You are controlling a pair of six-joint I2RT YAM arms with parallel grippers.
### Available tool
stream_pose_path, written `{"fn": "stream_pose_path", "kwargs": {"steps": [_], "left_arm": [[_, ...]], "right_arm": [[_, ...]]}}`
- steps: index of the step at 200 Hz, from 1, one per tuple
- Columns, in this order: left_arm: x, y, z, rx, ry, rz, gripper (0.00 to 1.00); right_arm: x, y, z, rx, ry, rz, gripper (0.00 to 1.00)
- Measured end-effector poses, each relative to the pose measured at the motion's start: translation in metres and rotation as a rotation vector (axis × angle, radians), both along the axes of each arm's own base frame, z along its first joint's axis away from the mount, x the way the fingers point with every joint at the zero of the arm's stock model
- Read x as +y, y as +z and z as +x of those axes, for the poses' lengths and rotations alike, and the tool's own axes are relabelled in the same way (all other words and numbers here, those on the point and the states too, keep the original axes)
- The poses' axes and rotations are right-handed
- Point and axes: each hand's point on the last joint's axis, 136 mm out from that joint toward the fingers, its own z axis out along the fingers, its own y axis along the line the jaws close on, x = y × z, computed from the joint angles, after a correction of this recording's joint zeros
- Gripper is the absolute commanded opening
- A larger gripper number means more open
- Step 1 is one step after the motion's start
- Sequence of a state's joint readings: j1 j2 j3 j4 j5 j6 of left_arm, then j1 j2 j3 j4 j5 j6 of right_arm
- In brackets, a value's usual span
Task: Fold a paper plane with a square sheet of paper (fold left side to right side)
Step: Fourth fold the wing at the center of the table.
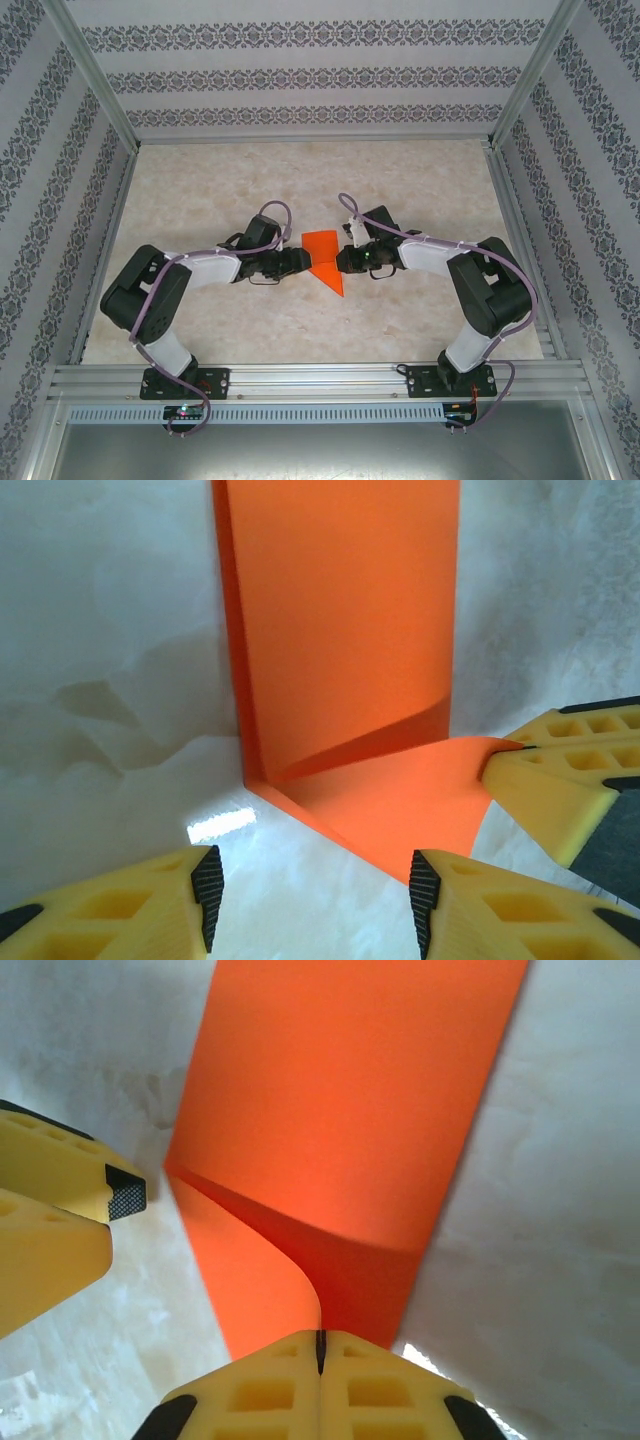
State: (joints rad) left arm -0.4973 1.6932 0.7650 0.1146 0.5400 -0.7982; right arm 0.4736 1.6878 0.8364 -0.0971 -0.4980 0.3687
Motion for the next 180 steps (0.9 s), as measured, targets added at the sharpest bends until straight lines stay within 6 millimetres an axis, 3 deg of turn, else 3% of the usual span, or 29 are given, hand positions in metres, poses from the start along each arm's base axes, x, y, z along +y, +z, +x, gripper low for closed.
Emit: {"fn": "stream_pose_path", "kwargs": {"steps": [48, 81, 92, 127, 157, 180], "left_arm": [[-0.013, 0.002, 0.007, 0.015, -0.004, -0.063, 0.52], [-0.019, 0.0, 0.013, 0.026, -0.003, -0.082, 0.36], [-0.021, 0.001, 0.015, 0.026, -0.005, -0.089, 0.31], [-0.024, 0.006, 0.018, 0.017, -0.008, -0.108, 0.26], [-0.027, 0.011, 0.019, 0.008, -0.014, -0.116, 0.26], [-0.028, 0.016, 0.02, -0.002, -0.016, -0.124, 0.27]], "right_arm": [[-0.002, -0.002, 0.0, -0.002, -0.006, -0.016, 0.02], [-0.003, -0.002, 0.001, -0.005, -0.005, -0.02, 0.03], [-0.004, -0.003, 0.0, -0.003, -0.006, -0.024, 0.08], [-0.013, 0.01, 0.002, -0.057, -0.029, -0.058, 0.38], [-0.019, 0.042, 0.0, -0.205, -0.035, -0.102, 0.46], [-0.009, 0.056, -0.014, -0.295, 0.006, -0.143, 0.47]]}}
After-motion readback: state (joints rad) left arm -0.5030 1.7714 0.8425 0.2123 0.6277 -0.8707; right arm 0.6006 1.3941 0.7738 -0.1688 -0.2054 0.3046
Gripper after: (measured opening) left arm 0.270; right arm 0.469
